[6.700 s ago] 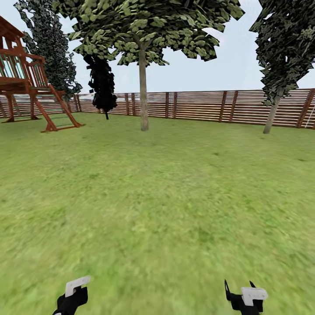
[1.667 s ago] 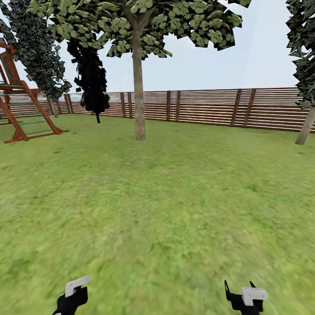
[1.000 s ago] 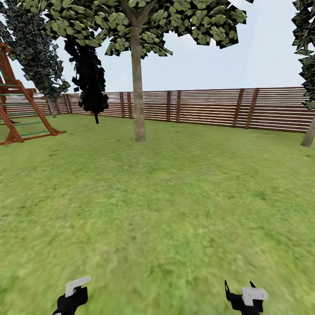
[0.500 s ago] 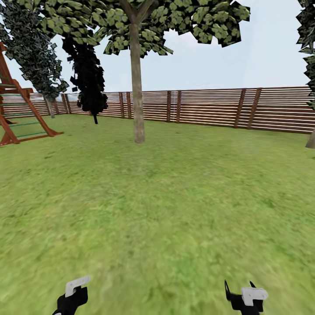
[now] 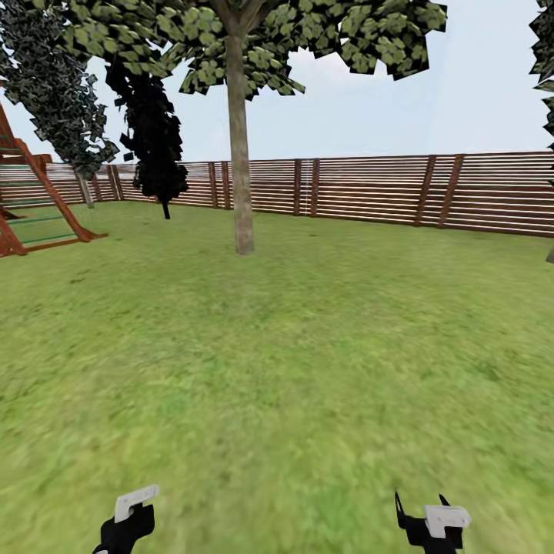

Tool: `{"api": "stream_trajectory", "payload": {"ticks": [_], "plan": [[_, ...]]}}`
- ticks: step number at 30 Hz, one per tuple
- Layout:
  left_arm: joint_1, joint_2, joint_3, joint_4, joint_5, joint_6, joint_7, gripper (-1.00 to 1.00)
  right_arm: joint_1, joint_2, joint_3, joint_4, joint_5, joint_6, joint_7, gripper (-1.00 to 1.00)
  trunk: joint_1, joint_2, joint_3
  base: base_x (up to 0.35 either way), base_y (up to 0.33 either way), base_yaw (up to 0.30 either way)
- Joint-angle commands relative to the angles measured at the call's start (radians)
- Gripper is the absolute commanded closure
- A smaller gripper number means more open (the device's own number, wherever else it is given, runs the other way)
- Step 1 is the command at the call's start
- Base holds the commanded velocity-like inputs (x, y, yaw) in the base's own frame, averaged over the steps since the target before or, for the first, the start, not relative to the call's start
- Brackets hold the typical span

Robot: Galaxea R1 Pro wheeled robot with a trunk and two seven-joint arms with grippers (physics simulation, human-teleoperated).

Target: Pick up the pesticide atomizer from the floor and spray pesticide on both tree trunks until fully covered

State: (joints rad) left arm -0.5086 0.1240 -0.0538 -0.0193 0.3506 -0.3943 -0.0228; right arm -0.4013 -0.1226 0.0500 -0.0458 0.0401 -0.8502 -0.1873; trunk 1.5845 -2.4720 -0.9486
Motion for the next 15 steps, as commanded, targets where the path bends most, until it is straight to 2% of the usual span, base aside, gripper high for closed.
{"api": "stream_trajectory", "payload": {"ticks": [1, 15], "plan": [[-0.001, 0.000, -0.006, 0.001, 0.008, -0.003, -0.003, 1.00, -0.001, 0.000, 0.005, 0.001, 0.004, -0.001, -0.009, -1.00, 0.000, 0.000, -0.001, 0.331, 0.000, 0.000], [-0.001, 0.000, -0.006, 0.001, 0.008, -0.003, -0.002, 1.00, -0.001, 0.000, 0.005, 0.000, 0.004, -0.001, -0.009, -1.00, 0.000, 0.000, -0.001, 0.331, 0.000, 0.000]]}}
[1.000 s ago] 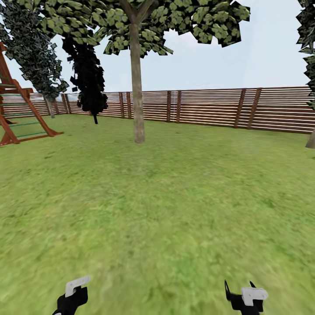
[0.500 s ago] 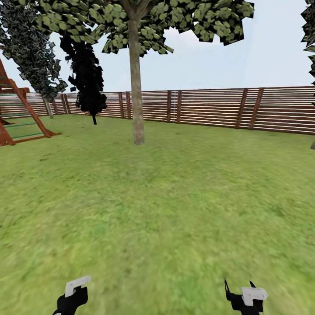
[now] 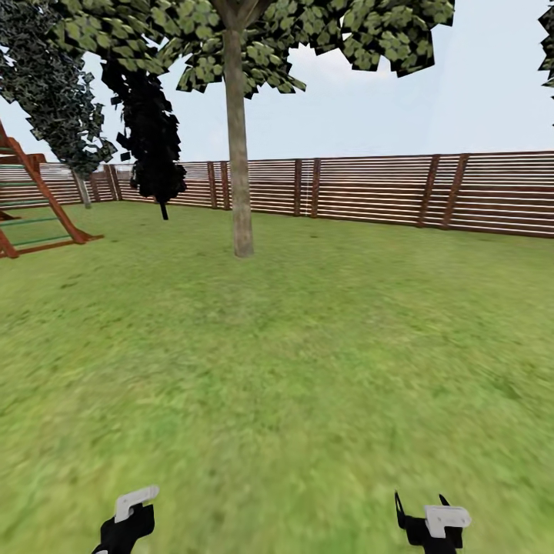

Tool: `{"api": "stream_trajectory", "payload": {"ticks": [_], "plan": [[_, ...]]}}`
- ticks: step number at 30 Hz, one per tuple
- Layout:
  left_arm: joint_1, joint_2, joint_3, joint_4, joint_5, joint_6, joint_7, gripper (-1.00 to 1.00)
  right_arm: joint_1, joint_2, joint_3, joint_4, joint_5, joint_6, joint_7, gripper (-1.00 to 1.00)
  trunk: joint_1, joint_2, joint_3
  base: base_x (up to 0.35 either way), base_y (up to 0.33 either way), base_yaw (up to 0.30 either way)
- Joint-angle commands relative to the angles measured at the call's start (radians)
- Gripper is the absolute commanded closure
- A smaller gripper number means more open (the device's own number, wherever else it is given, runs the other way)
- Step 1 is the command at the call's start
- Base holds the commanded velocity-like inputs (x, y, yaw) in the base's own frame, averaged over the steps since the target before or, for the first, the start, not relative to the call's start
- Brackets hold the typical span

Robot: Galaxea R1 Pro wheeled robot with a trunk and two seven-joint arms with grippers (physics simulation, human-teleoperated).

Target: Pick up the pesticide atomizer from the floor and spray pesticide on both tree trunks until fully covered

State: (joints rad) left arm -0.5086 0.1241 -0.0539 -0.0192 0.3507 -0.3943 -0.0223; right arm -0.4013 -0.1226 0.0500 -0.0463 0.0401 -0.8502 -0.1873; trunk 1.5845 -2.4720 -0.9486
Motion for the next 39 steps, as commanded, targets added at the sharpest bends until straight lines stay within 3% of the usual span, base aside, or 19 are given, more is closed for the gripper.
{"api": "stream_trajectory", "payload": {"ticks": [1, 39], "plan": [[-0.001, 0.000, -0.006, 0.001, 0.008, -0.003, -0.003, 1.00, -0.001, 0.000, 0.005, 0.001, 0.004, -0.001, -0.009, -1.00, 0.000, 0.000, -0.001, 0.331, 0.000, 0.000], [-0.001, 0.000, -0.006, 0.001, 0.008, -0.003, -0.002, 1.00, -0.001, 0.000, 0.005, 0.001, 0.004, -0.001, -0.009, -1.00, 0.000, 0.000, -0.001, 0.331, 0.000, 0.000]]}}
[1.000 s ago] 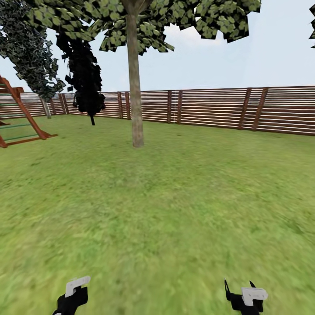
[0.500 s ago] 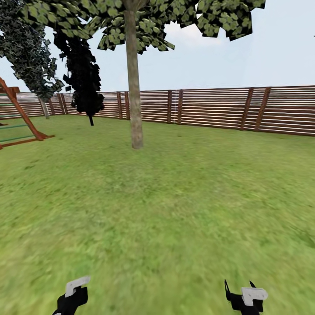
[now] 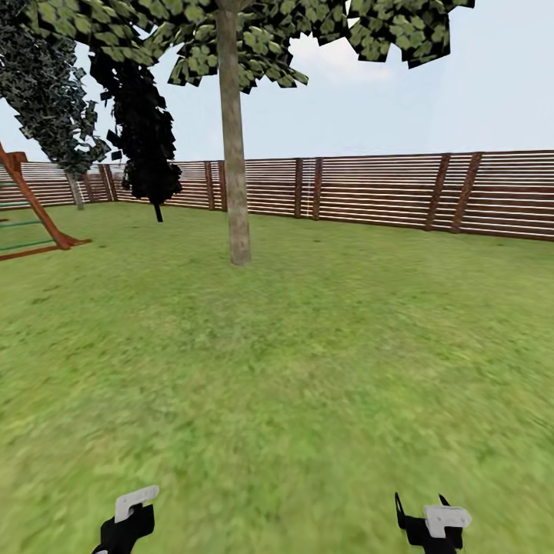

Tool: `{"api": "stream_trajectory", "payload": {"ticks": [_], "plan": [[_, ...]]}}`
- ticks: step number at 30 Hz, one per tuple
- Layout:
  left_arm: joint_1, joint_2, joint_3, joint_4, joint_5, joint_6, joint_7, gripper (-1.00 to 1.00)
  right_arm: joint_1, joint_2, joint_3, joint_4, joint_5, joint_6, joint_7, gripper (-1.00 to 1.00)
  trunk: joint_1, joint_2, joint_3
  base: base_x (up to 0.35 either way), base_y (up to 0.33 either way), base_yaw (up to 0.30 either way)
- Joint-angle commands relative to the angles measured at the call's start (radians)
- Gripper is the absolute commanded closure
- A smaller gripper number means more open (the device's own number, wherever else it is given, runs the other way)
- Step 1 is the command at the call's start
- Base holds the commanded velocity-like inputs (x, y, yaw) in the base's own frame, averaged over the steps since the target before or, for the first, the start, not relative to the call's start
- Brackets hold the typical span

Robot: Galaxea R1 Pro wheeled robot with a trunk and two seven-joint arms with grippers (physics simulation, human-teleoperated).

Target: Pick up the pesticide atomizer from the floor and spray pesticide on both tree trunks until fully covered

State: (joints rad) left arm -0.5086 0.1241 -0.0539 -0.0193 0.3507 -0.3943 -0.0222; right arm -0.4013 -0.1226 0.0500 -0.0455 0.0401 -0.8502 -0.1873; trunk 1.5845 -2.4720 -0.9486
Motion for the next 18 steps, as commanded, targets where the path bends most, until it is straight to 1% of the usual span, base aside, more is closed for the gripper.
{"api": "stream_trajectory", "payload": {"ticks": [1, 18], "plan": [[-0.001, 0.000, -0.006, 0.001, 0.008, -0.003, -0.002, 1.00, -0.001, 0.000, 0.005, 0.001, 0.004, -0.001, -0.009, -1.00, 0.000, 0.000, -0.001, 0.331, 0.000, 0.000], [-0.001, 0.000, -0.006, 0.001, 0.008, -0.003, -0.003, 1.00, -0.001, 0.000, 0.005, 0.001, 0.004, -0.001, -0.009, -1.00, 0.000, 0.000, -0.001, 0.331, 0.000, 0.000]]}}
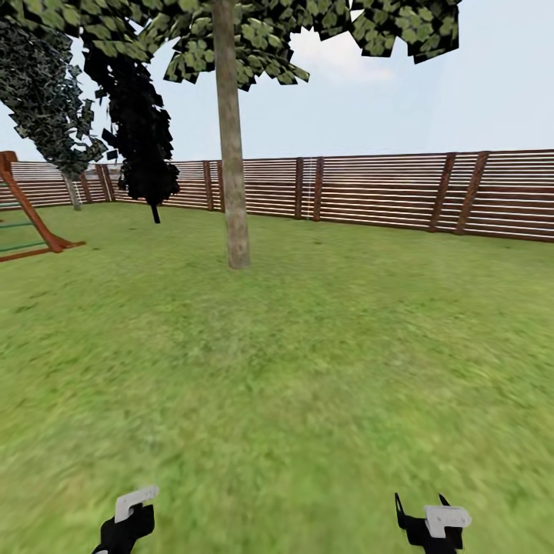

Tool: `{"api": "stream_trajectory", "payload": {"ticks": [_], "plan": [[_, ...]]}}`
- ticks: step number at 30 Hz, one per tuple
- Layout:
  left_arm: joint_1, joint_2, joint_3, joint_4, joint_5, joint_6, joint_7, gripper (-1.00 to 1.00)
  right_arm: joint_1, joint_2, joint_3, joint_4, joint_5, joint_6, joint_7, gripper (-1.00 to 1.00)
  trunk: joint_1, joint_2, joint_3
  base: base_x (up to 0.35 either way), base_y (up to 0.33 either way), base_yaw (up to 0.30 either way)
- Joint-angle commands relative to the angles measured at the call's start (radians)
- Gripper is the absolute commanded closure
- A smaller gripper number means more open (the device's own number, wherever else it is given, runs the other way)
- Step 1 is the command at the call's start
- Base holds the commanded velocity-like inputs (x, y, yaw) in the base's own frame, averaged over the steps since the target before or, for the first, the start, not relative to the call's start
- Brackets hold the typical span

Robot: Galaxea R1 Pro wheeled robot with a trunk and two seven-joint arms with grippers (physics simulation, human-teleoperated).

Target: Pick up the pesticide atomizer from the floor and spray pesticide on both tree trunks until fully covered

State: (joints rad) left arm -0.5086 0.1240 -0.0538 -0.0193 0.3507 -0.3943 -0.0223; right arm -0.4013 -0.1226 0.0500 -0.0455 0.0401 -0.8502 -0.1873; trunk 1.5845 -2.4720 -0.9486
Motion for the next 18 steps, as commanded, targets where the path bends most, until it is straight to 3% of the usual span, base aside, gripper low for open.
{"api": "stream_trajectory", "payload": {"ticks": [1, 18], "plan": [[-0.001, 0.000, -0.006, 0.001, 0.008, -0.003, -0.003, 1.00, -0.001, 0.000, 0.005, 0.000, 0.004, -0.001, -0.009, -1.00, 0.000, 0.000, -0.001, 0.331, 0.000, 0.000], [-0.001, 0.000, -0.006, 0.001, 0.008, -0.003, -0.002, 1.00, -0.001, 0.000, 0.005, 0.000, 0.004, -0.001, -0.009, -1.00, 0.000, 0.000, -0.001, 0.331, 0.000, 0.000]]}}
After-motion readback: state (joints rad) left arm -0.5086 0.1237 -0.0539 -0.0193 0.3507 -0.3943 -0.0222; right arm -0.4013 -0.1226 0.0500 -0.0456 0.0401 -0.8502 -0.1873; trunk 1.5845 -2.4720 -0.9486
